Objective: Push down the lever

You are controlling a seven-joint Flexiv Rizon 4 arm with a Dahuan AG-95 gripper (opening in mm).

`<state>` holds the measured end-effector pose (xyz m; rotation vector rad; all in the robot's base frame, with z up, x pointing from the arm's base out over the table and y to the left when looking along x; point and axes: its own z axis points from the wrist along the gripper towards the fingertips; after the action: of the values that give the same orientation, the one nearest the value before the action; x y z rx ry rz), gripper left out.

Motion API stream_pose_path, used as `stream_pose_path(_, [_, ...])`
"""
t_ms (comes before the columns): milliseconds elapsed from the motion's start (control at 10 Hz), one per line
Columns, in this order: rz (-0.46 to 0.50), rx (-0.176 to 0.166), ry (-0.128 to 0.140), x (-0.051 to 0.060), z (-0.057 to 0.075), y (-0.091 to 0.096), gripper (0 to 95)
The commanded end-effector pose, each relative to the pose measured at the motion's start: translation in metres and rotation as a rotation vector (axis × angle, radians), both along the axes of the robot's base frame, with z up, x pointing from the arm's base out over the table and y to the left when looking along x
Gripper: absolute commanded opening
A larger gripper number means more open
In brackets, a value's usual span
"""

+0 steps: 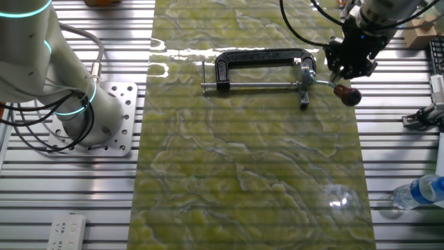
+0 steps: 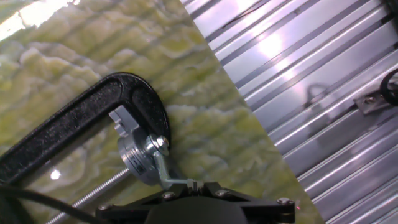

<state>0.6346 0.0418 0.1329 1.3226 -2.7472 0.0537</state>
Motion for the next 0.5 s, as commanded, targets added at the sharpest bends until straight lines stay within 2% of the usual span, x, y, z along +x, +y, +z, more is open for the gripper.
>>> stream_pose_path(100, [-0.026, -0.006, -0.001, -0.001, -0.005, -0.004, 0.0])
stream_pose_path(500, [-0.092, -0.014, 0.006, -0.003, -0.018, -0.014, 0.0])
